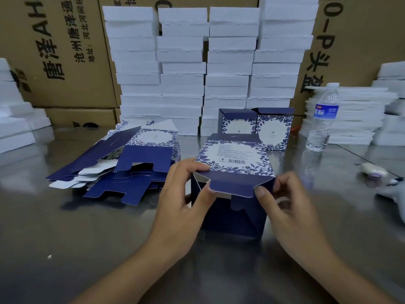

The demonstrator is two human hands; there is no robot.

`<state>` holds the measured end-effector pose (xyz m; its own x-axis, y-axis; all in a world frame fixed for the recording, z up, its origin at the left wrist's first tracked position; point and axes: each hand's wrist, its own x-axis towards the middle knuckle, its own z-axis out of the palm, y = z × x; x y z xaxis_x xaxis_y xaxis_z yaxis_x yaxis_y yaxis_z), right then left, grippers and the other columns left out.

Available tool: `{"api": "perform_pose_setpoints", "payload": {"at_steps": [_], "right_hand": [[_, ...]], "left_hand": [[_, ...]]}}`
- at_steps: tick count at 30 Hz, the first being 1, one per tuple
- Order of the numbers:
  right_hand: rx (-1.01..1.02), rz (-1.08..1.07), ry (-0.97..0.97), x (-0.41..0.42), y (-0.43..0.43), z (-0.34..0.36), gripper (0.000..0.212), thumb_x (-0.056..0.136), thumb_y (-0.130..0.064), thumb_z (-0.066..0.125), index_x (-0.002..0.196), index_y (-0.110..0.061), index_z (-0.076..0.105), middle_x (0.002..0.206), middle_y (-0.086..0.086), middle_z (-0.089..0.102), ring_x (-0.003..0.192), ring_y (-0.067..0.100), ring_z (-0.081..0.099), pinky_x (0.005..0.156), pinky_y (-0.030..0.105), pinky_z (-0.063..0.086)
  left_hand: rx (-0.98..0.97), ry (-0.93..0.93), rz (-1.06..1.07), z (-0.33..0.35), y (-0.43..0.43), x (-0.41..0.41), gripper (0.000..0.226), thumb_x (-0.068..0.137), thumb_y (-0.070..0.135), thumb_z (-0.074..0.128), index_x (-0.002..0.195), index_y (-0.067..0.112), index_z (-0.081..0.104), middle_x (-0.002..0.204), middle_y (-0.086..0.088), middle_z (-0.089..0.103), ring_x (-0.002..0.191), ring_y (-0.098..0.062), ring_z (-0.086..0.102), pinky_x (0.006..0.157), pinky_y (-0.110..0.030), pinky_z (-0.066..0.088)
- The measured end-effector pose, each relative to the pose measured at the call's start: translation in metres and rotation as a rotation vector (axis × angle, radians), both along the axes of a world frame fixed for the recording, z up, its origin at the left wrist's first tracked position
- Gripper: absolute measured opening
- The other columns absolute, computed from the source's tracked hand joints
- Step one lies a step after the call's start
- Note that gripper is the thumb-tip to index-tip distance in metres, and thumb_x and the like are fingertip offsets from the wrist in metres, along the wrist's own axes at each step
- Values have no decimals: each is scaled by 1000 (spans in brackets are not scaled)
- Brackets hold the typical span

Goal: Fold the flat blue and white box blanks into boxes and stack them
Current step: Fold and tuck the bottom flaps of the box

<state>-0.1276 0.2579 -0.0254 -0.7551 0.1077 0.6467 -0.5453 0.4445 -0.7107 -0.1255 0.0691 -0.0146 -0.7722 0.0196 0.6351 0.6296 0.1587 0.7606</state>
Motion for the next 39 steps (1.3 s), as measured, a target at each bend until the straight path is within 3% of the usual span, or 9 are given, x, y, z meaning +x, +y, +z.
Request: {"api": "perform_pose_setpoints", "payload": {"at_steps": [4,8,13,17,21,27,32,37,39], "right_hand": [[177,-140,68,2,0,0,45,85,-60,44,65,-21,34,57,-8,48,50,10,40,46,21,28],[326,-278,68,5,2,2,40,83,-53,33,58,-23,34,43,-3,33,44,14,32,44,31,28],[361,-296,52,8,2,7,38,87,-41,40,54,-26,28,41,-7,27,44,24,31,43,34,27],[382,-232,36,9,2,6,47,87,-56,35,55,-22,33,42,-7,28,45,19,31,44,34,28],[539,-170,-112,6,4,3,62,78,-67,19,69,-14,49,56,-1,50,60,28,51,57,41,41],[627,-239,-175,10,5,3,67,75,-69,12,69,-15,51,61,0,56,64,23,53,55,34,38],[644,-237,-217,10,4,6,50,90,-57,29,58,-19,37,54,-4,44,60,25,46,49,28,28],[723,-184,-263,10,5,1,48,92,-57,32,71,-18,49,64,-3,54,66,19,53,57,32,38],[727,-173,-283,8,6,-1,48,93,-56,31,75,-18,53,67,-3,56,70,20,56,60,31,41]], "left_hand": [[-35,67,57,-2,1,0,31,75,72,52,98,52,52,112,18,49,110,0,52,79,-8,42],[-132,125,150,-6,3,0,26,78,58,51,103,49,51,118,23,39,117,8,43,84,-26,48],[-143,136,174,-6,4,1,28,78,59,50,102,45,52,121,23,37,113,10,43,81,-31,49],[-93,114,168,-2,4,1,27,79,60,48,98,42,53,117,20,42,116,8,43,82,-20,44],[-63,96,188,2,2,1,29,78,61,44,96,39,52,110,15,44,107,10,45,81,-5,35],[-58,76,173,1,2,0,30,78,60,45,97,39,52,112,16,44,110,7,45,83,-10,37],[-72,96,165,-1,4,-1,29,78,57,47,99,38,51,113,19,42,112,13,42,84,-18,40],[-81,99,210,0,1,-1,28,80,59,43,98,40,50,112,15,44,109,11,44,82,-20,40],[-86,104,218,1,1,-1,26,80,58,43,98,40,50,111,16,44,108,11,44,81,-12,38]]}}
